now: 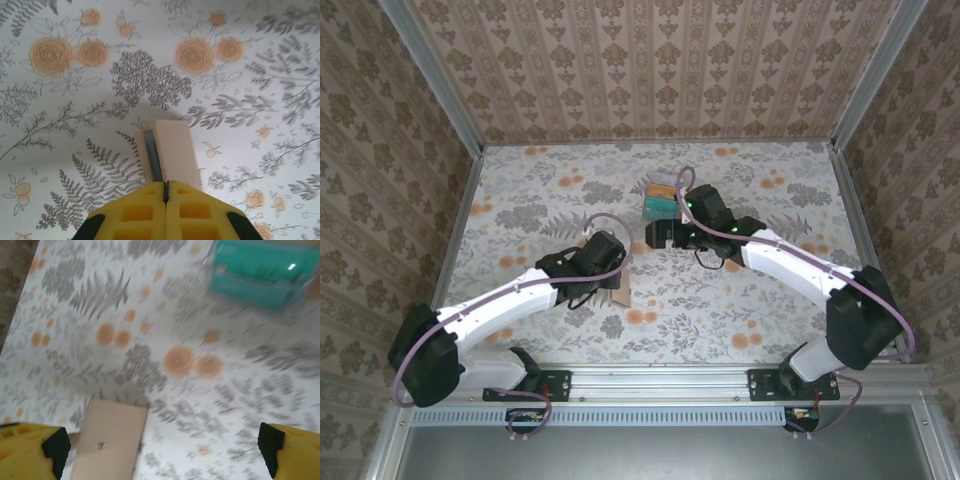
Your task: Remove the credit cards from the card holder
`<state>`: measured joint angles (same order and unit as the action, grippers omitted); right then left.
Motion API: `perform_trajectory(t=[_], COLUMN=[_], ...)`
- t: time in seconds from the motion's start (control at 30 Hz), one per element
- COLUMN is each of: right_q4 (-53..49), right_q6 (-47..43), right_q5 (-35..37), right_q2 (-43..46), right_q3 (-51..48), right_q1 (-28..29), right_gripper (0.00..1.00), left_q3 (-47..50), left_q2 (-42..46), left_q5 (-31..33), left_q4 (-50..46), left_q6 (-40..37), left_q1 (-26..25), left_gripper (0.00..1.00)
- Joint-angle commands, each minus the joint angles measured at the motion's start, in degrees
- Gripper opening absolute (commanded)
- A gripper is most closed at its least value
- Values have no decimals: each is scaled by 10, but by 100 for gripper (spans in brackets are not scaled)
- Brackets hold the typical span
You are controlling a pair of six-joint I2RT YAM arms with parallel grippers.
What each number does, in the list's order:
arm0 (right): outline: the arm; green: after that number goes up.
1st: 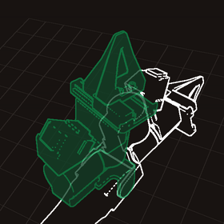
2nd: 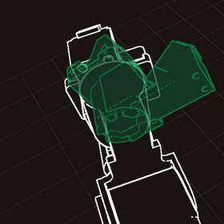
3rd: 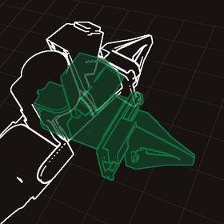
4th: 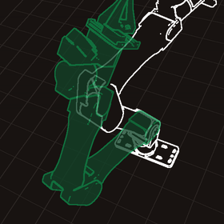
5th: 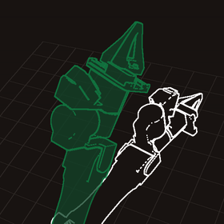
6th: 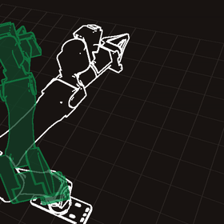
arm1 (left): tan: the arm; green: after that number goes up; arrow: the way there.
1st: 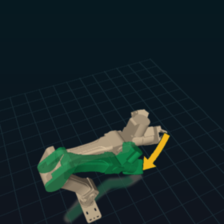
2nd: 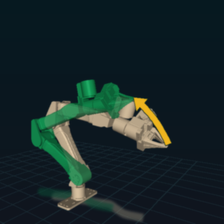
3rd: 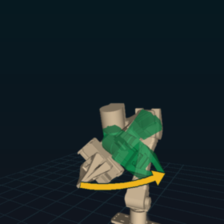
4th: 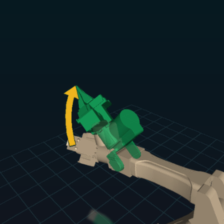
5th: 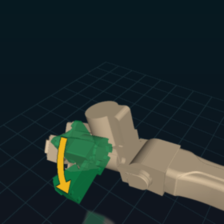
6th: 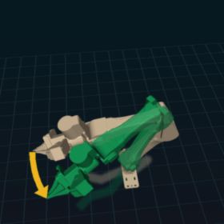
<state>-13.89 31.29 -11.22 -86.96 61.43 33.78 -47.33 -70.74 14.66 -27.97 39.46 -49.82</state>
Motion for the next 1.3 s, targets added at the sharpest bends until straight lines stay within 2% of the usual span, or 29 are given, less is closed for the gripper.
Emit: perform_trajectory(t=[0.0, 0.17, 0.27, 0.4, 0.7, 0.8, 0.97, 1.27], right_q4=[40, 120, 126, 124, 93, 99, 104, 104], right_q6=[56, 114, 120, 116, 104, 111, 127, 127], right_q5=[-105, -196, -210, -211, -170, -171, -161, -147], right_q2=[-36, -84, -109, -128, -153, -161, -175, -195], right_q3=[-11, -34, -36, -36, -45, -54, -64, -67], right_q1=[0, 1, 2, 6, 27, 32, 46, 54], right_gripper=[100, 89, 80, 68, 57, 42, 40, 34], left_q3=[-5, -8, -6, -1, 25, 46, 87, 101], left_q2=[21, 10, 4, 8, 18, 31, 55, 47], left_q5=[7, -7, -5, 12, 38, 44, 28, 14], left_q4=[37, 48, 43, 24, -22, -40, -40, -25], left_q6=[-10, -11, -2, 9, 51, 78, 98, 90], left_q1=[2, 2, 2, 3, 20, 36, 64, 71], left_gripper=[0, 0, 0, 0, 0, 0, 0, 0])
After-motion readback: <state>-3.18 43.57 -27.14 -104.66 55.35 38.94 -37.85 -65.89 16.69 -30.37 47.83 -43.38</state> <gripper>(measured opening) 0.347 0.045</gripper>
